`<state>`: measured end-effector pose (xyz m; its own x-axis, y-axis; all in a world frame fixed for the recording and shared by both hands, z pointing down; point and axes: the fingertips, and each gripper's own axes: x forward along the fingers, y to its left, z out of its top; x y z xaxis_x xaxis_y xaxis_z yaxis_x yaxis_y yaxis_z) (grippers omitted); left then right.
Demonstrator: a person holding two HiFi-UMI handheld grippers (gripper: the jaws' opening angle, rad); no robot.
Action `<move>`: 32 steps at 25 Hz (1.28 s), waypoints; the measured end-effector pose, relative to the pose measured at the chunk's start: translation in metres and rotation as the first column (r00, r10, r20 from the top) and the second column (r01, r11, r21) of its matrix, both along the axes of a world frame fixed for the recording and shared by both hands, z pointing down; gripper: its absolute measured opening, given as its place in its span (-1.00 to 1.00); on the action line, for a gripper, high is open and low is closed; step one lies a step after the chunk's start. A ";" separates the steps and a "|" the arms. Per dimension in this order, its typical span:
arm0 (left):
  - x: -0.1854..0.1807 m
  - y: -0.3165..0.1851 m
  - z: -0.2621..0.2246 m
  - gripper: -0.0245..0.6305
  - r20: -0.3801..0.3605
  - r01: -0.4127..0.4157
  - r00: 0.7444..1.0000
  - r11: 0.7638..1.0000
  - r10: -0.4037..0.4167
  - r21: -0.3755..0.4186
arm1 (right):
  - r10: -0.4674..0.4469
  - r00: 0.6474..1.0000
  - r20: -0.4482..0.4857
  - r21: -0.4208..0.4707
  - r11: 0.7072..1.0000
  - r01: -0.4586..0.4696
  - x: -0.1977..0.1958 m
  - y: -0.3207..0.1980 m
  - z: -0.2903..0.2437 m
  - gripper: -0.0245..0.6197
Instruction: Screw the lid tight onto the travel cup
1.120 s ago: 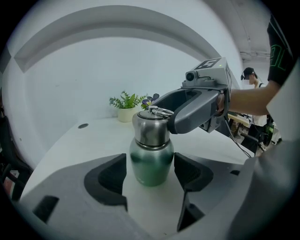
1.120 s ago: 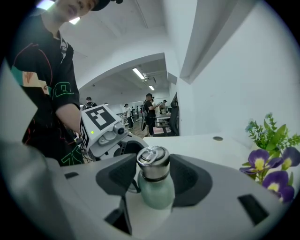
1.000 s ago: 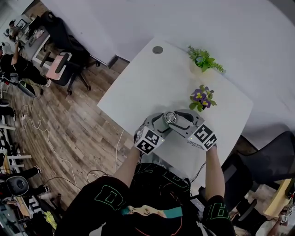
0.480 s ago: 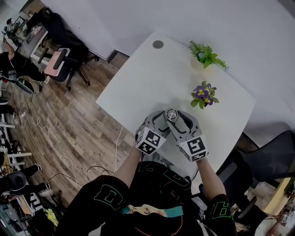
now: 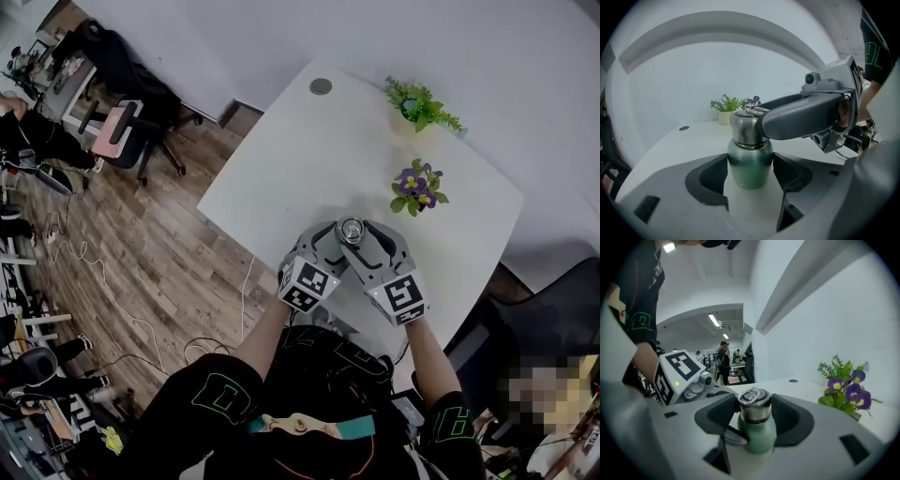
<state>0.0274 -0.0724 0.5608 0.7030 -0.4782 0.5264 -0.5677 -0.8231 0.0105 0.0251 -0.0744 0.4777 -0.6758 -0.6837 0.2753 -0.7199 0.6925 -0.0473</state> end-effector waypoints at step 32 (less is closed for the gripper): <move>-0.001 0.001 0.001 0.03 -0.028 0.002 1.000 1.000 -0.002 0.000 | -0.129 0.991 0.043 -0.010 0.991 0.130 -0.001 0.000 -0.002 -0.20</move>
<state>0.0264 -0.0710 0.5614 0.7166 -0.4794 0.5067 -0.5688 -0.8221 0.0266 0.0244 -0.0749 0.4757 -0.7697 -0.5862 0.2528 -0.6213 0.7789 -0.0852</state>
